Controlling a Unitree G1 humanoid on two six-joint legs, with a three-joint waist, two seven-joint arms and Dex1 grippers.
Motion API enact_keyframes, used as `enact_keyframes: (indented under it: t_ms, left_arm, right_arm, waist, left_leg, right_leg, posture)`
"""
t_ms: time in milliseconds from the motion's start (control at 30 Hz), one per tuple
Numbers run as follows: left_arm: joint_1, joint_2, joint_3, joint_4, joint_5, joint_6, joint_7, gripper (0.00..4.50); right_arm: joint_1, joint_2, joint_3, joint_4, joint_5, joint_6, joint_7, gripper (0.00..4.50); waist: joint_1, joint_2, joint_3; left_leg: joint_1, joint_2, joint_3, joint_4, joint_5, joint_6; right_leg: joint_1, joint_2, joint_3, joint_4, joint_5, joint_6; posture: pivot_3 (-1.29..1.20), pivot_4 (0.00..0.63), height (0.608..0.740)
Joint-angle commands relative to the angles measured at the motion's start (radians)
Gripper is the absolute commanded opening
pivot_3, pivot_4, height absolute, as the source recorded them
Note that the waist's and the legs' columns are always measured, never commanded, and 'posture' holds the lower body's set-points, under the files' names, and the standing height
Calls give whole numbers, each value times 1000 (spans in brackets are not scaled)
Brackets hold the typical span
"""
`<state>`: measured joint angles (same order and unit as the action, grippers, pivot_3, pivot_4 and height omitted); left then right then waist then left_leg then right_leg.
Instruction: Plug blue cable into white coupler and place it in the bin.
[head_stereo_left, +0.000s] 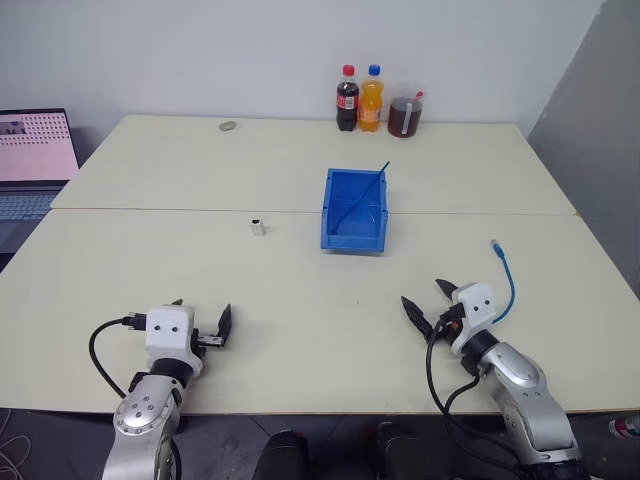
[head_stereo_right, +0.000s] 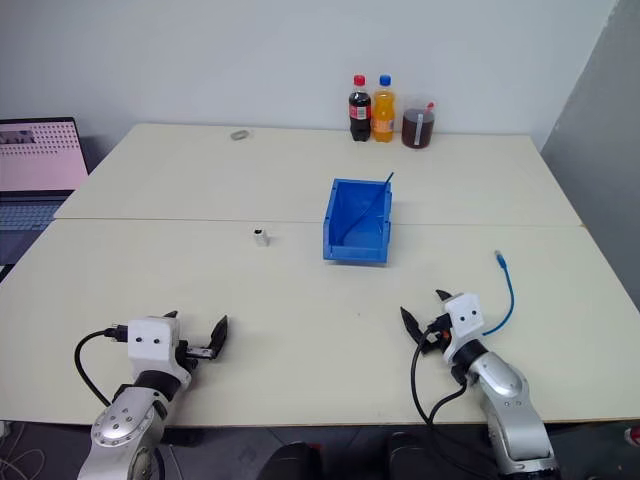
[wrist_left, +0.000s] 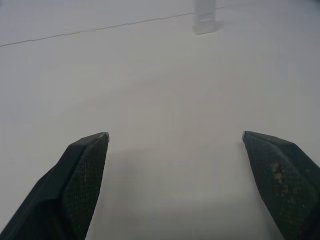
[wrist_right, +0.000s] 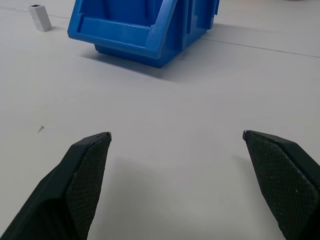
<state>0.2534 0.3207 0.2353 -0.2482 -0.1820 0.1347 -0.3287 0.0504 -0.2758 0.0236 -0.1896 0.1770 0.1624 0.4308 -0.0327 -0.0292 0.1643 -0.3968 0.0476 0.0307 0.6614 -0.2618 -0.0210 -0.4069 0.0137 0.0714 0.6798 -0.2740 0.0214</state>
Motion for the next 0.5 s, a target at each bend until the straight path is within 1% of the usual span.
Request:
enact_keyframes:
  t_ms: [33,133,267,300,333,400,500]
  left_arm:
    - [4,36,-25,-40,-23,-36,-80,4500]
    - [-41,70,-67,-68,-49,-9,-152,4500]
    - [-201,179,-162,-102,-85,115,-294,4500]
    - [-242,208,-185,-109,-101,157,-331,4500]
    - [-269,228,-199,-114,-114,189,-356,4500]
    - [-348,280,-234,-132,-166,279,-431,4500]
    - [-418,324,-265,-142,-196,348,-490,4500]
  right_arm:
    - [-3,4,-11,-25,-7,-24,-17,4478]
    - [-8,6,-39,-51,5,-25,-36,4478]
    - [-41,-46,-122,-86,-7,-9,-77,4478]
    - [-58,-53,-155,-80,6,21,-98,4478]
    - [-70,-56,-177,-77,16,44,-112,4478]
    - [-110,-99,-224,-48,39,100,-103,4478]
    - [-159,-142,-259,-4,52,159,-92,4478]
  waist:
    - [0,0,0]
    - [1,0,0]
    - [9,0,2]
    - [6,0,1]
    - [4,0,1]
    - [1,1,2]
    - [-7,1,2]
  left_leg:
    - [0,0,0,0,0,0]
    - [0,0,0,0,0,0]
    - [-1,-2,-1,1,0,0]
    - [-1,-2,-1,1,0,0]
    - [-1,-2,2,1,0,0]
    - [-1,-2,2,1,0,0]
    - [-1,-2,3,0,0,0]
  right_leg:
    - [0,0,0,0,0,-1]
    - [0,0,0,0,-1,-2]
    - [0,1,-2,0,-2,-3]
    - [0,1,-1,0,-1,-2]
    - [0,1,-2,0,1,1]
    - [0,2,-2,-1,1,2]
    - [-1,2,-1,0,1,2]
  posture:
    - [0,150,740]
    - [0,150,740]
    - [0,150,740]
    - [0,150,740]
    - [0,150,740]
    - [0,150,740]
    - [0,150,740]
